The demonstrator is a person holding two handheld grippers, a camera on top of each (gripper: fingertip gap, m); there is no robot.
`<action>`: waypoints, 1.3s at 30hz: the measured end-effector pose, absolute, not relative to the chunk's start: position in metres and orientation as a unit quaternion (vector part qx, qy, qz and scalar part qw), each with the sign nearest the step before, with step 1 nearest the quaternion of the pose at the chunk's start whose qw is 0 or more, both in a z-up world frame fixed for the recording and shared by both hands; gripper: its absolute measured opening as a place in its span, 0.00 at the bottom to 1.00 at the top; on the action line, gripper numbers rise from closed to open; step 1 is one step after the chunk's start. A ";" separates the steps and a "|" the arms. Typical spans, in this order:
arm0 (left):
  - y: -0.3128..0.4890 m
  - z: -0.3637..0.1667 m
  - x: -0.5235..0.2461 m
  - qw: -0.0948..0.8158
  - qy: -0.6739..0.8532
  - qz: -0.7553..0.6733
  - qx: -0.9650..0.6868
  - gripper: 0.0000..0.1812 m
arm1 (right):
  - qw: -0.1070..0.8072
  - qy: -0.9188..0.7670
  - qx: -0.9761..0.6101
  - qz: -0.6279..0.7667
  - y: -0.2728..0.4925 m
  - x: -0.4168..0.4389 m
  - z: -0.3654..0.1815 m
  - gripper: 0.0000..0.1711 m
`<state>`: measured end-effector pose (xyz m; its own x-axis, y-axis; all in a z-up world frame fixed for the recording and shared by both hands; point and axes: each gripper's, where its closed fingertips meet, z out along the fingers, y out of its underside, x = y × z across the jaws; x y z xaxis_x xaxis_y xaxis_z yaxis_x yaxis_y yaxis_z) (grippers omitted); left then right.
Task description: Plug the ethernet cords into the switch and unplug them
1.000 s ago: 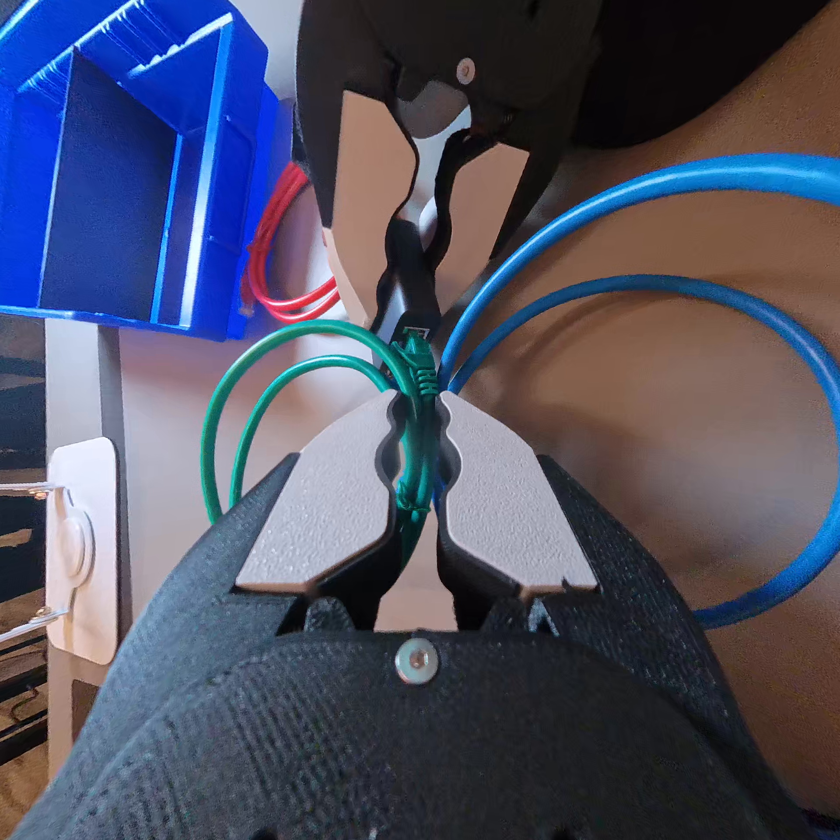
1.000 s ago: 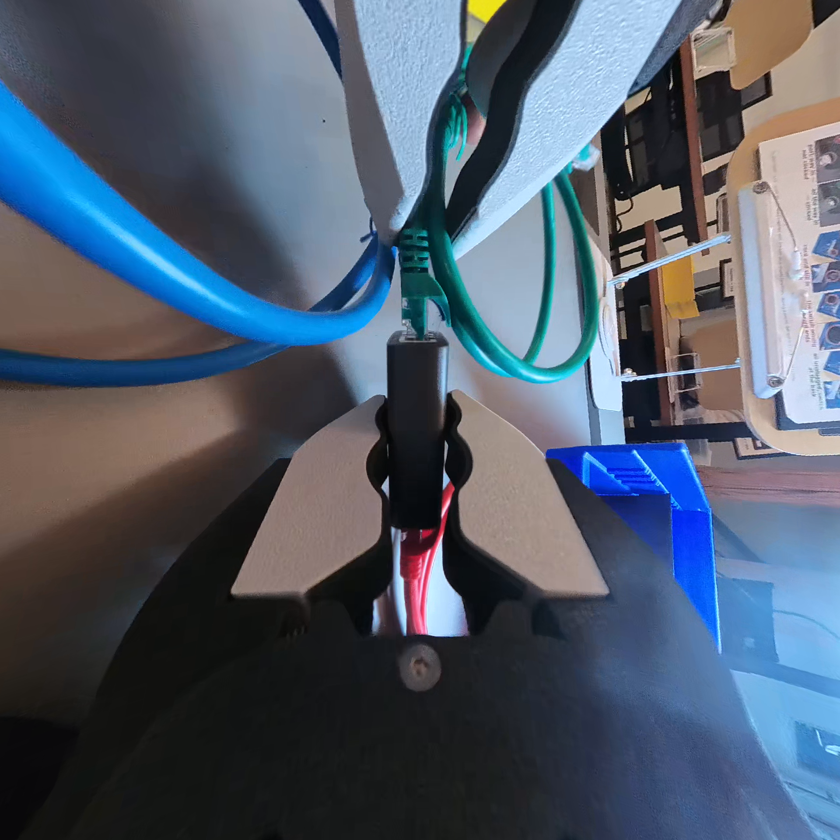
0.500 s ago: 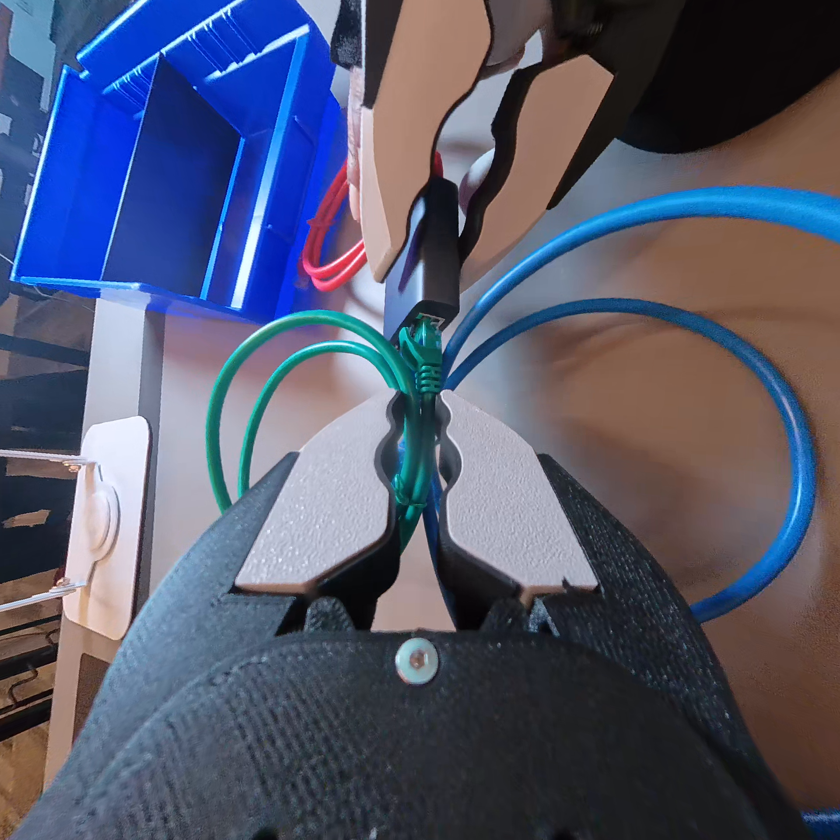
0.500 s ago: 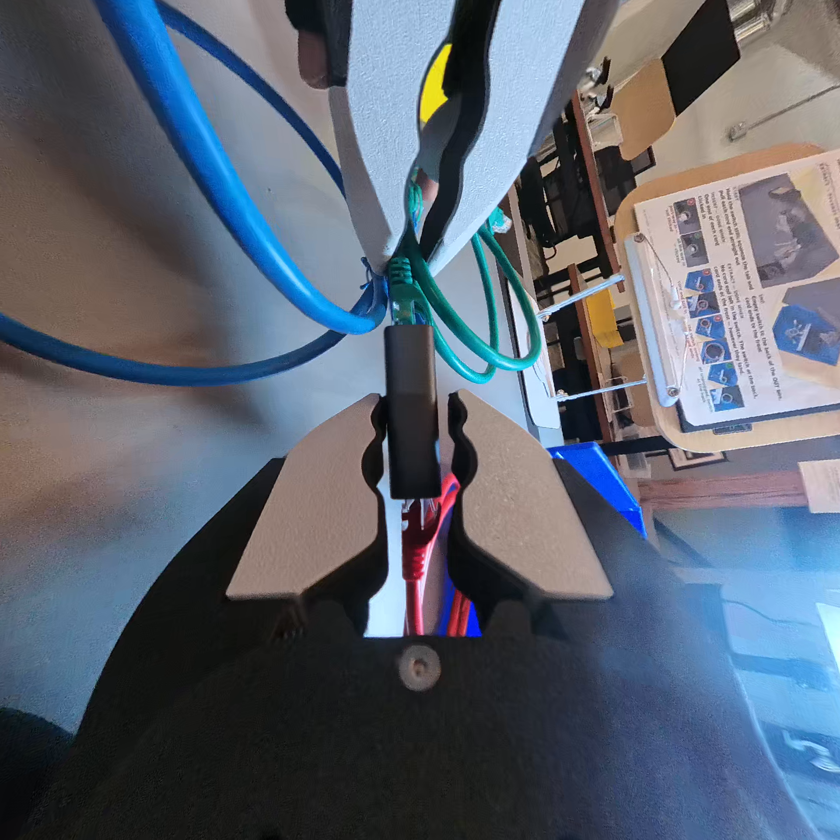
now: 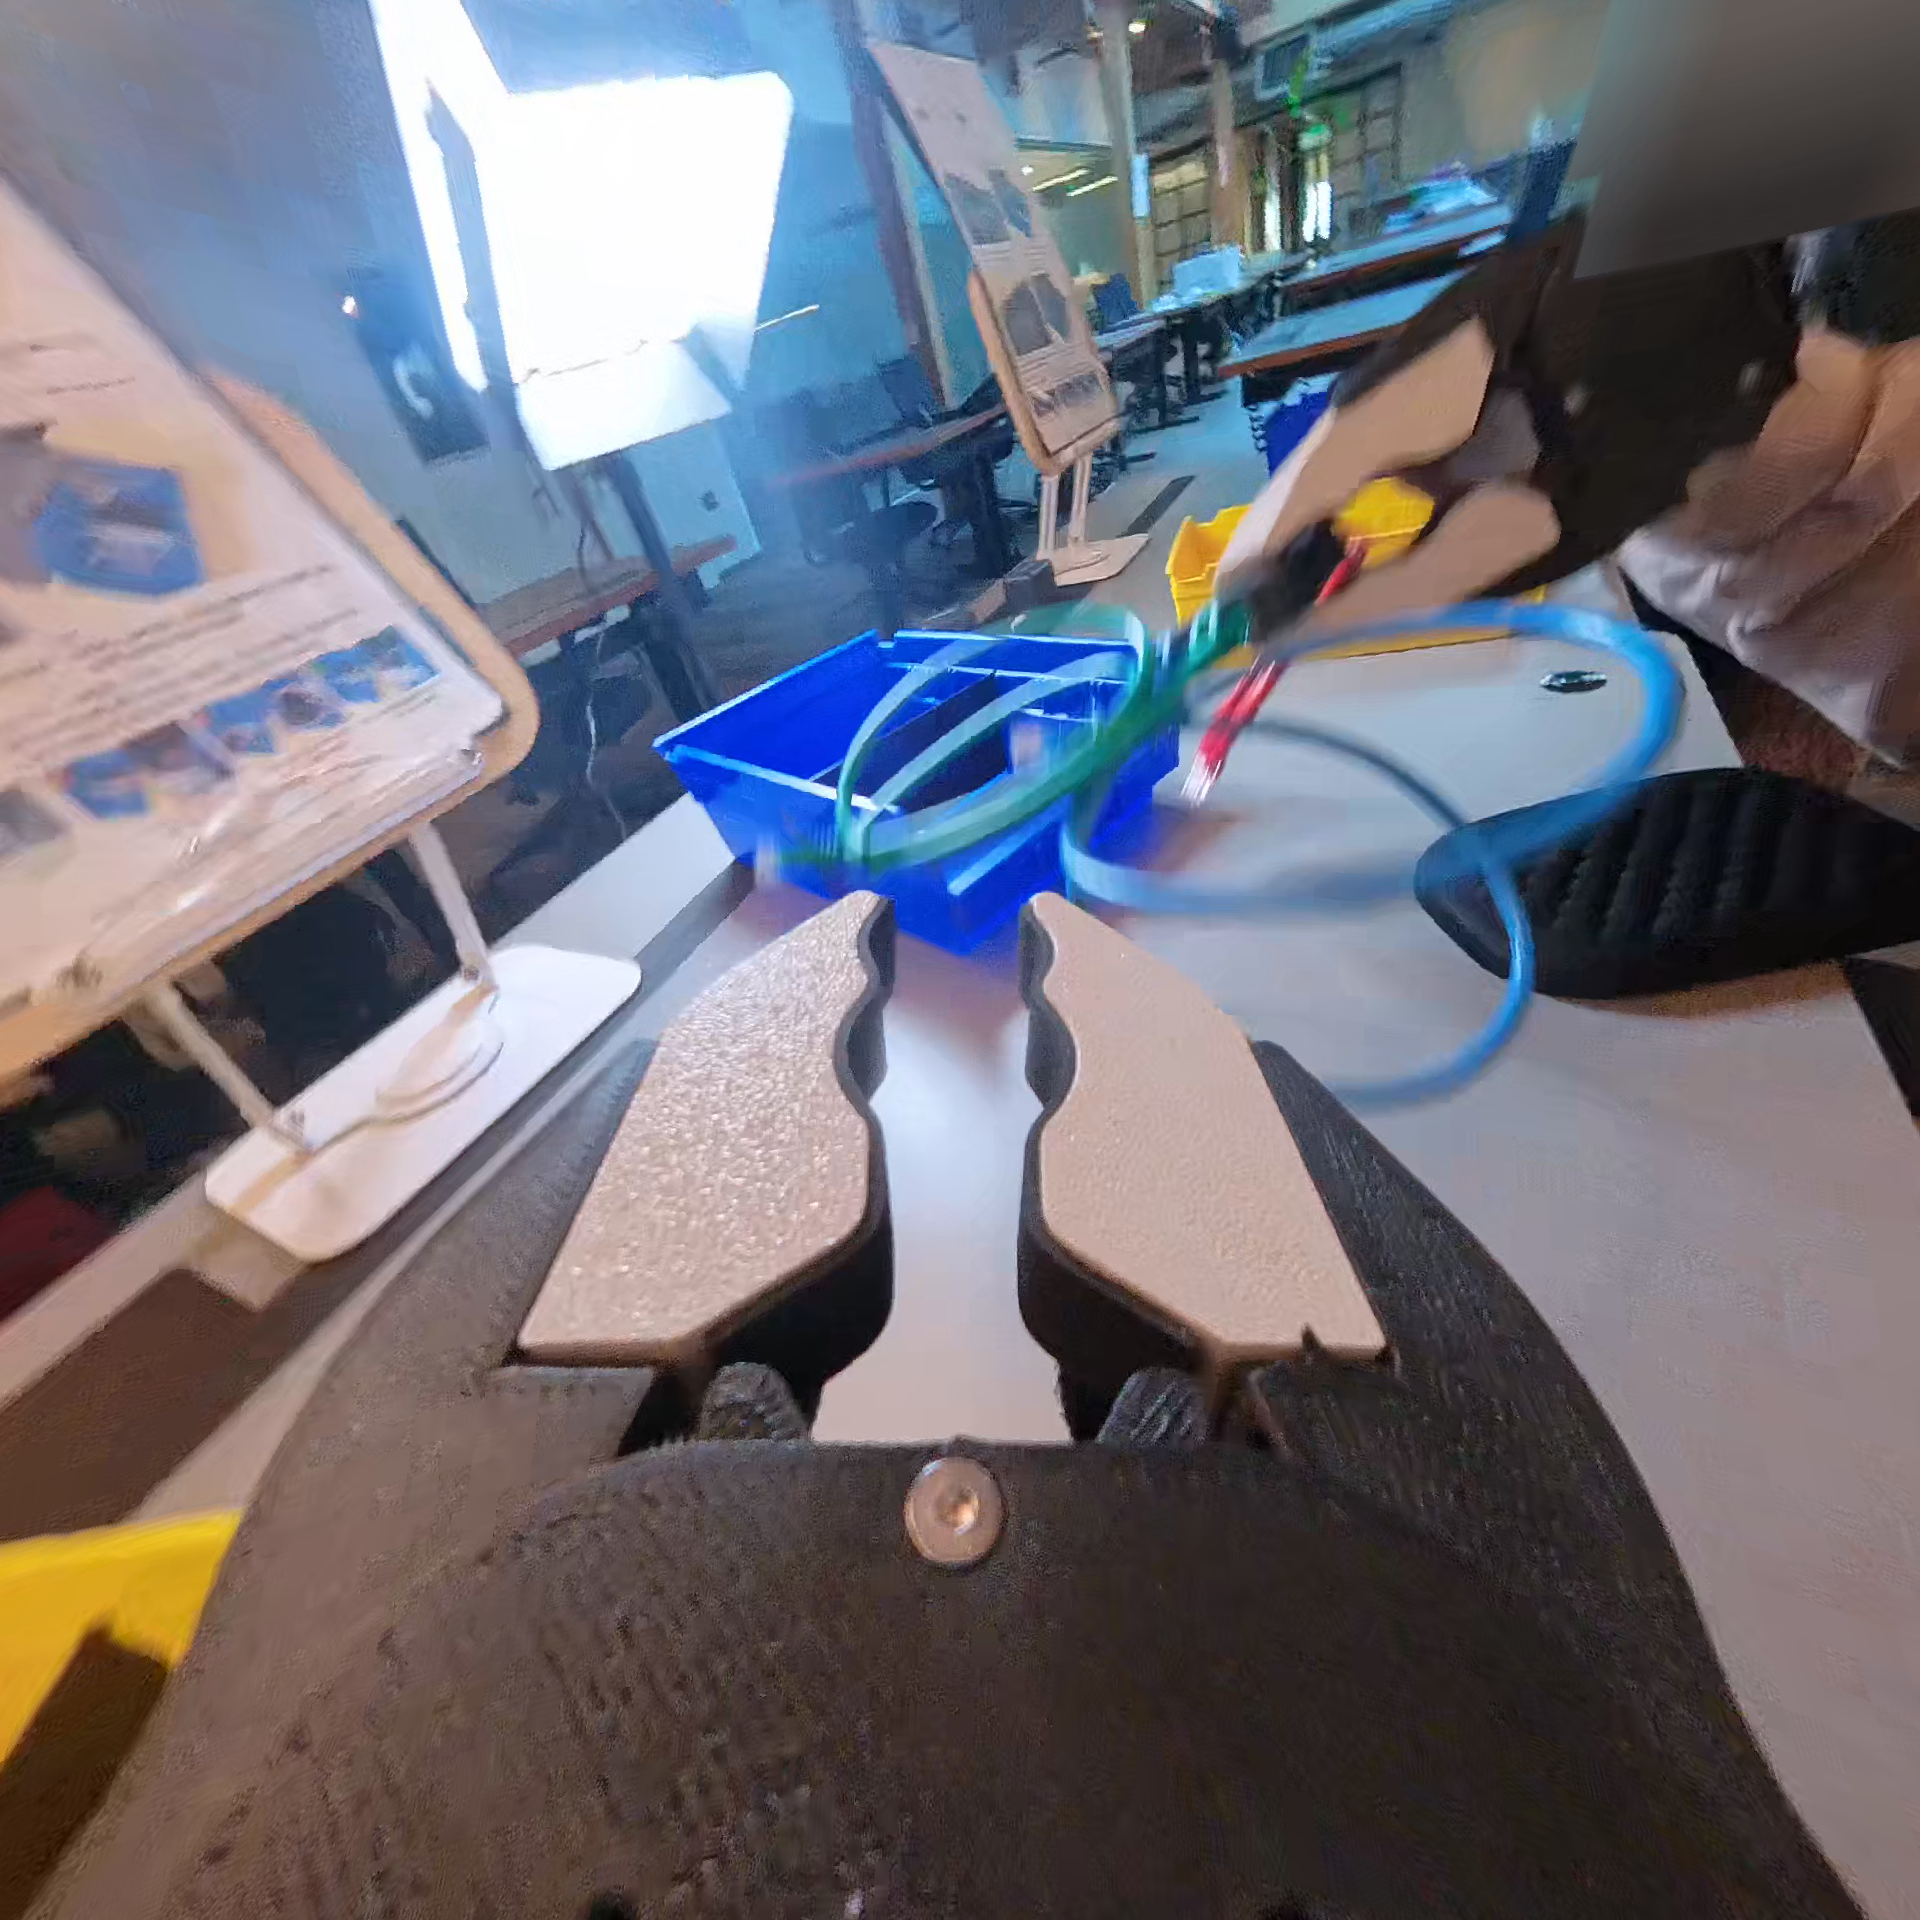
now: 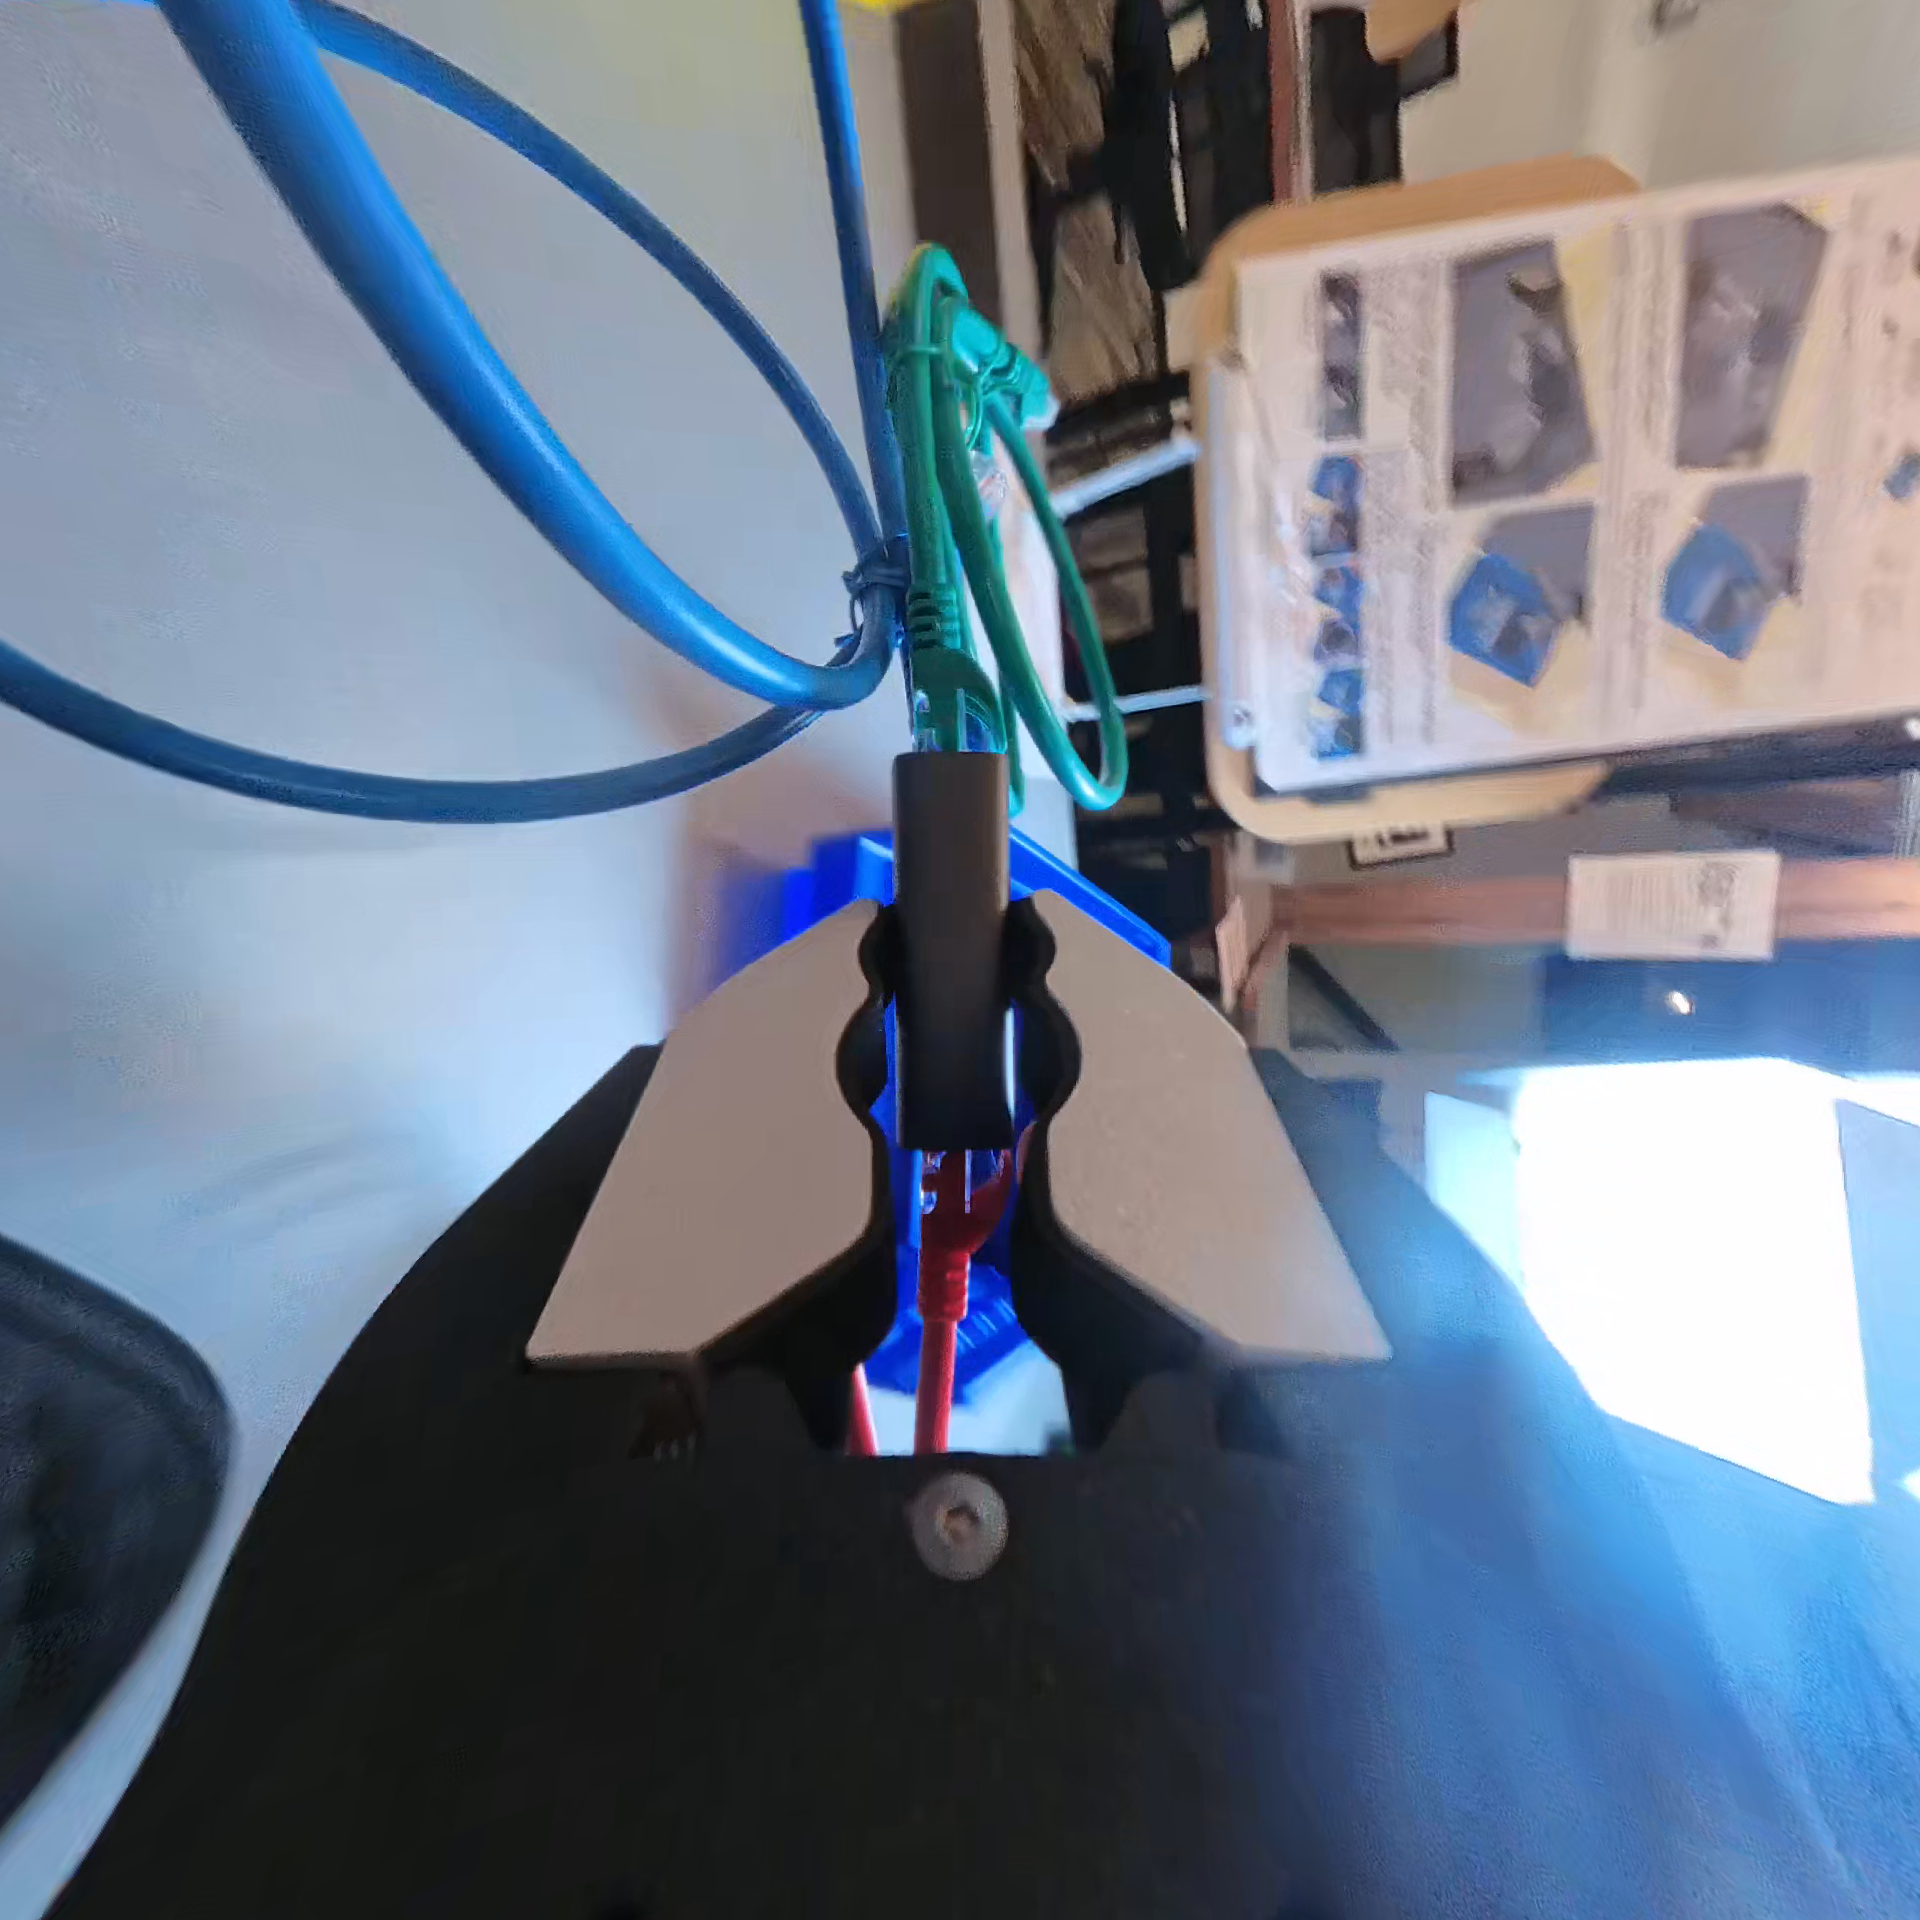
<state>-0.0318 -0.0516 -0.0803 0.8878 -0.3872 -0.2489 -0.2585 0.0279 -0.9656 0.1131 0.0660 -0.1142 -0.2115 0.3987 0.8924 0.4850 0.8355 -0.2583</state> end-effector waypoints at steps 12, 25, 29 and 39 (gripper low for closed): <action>-0.070 -0.201 -0.030 0.564 0.297 -0.021 -0.771 0.12 | 0.284 -0.727 -0.482 -0.398 0.271 0.143 0.023 0.12; -0.071 -0.230 -0.018 0.536 0.345 0.009 -0.771 0.08 | -0.004 -0.766 -0.458 -0.451 0.379 0.056 -0.126 0.12; -0.071 -0.233 -0.016 0.529 0.354 0.013 -0.771 0.08 | -0.039 -0.801 -0.414 -0.431 0.380 0.042 -0.169 0.13; -0.072 -0.238 -0.014 0.517 0.369 0.019 -0.772 0.07 | -0.060 -0.835 -0.410 -0.361 0.399 0.038 -0.191 0.13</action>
<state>-0.0136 -0.0721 -0.2382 0.7272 -0.5505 -0.4100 -0.5889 -0.1934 -0.7848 0.0383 0.3990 -0.1905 -0.6561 0.7286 0.1968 0.6425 0.4026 0.6520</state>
